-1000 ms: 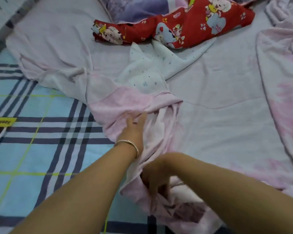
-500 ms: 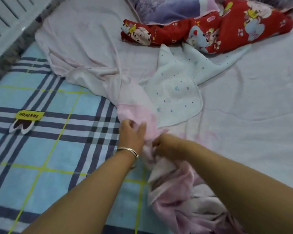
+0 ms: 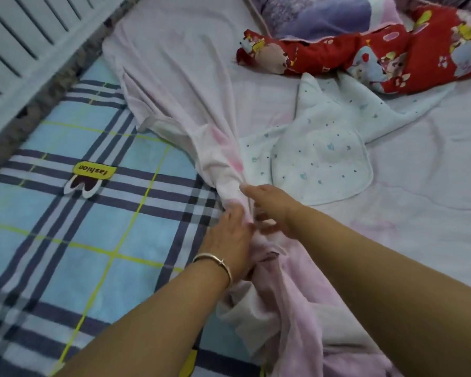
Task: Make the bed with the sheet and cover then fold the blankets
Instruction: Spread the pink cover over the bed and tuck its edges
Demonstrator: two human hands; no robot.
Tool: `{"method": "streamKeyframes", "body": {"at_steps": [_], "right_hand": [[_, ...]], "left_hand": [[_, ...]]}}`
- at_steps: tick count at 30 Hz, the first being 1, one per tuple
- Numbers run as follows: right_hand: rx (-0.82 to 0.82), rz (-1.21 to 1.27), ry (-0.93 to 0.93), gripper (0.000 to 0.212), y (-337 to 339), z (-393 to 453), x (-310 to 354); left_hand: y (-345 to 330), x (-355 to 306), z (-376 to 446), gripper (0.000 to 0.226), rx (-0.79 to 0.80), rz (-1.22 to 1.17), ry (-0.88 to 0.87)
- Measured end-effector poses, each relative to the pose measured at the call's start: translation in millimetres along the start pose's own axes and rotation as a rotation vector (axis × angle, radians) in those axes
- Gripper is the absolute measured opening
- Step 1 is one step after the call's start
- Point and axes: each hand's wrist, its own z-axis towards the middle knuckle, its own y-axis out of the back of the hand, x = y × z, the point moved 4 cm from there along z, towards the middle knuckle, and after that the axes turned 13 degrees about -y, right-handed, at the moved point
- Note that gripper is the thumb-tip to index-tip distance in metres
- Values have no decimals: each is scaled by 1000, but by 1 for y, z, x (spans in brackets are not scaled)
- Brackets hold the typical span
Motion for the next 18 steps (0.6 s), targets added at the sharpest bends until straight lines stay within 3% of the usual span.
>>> {"method": "streamKeyframes", "body": {"at_steps": [1,2,6,7,9,12,14,18], "right_hand": [[14,14,-9,50,-8,3,0],[-23,-59,-2,46,-12,6,0],[-239,-796,-7,33,-25,3,6],[-224,-834,-68,34,-30,8,2],[-195,-649,-216,37,-34,21,-5],[-206,-614,-178,38,-38,30,0],[-226,-537,-246,38,-33,37,1],[-210,-717,-155,40,-30,45,7]], "left_hand": [[-4,-3,-3,45,93,-175,5],[-5,-2,-6,42,81,-370,52],[-20,49,-19,29,-389,-1087,495],[-27,64,-21,32,-405,-1102,547],[-37,84,-21,37,-364,-1036,606],[-52,99,-16,53,-323,-1146,683],[-56,103,-6,61,-303,-1175,697],[-52,102,23,43,-434,-1267,723]]}}
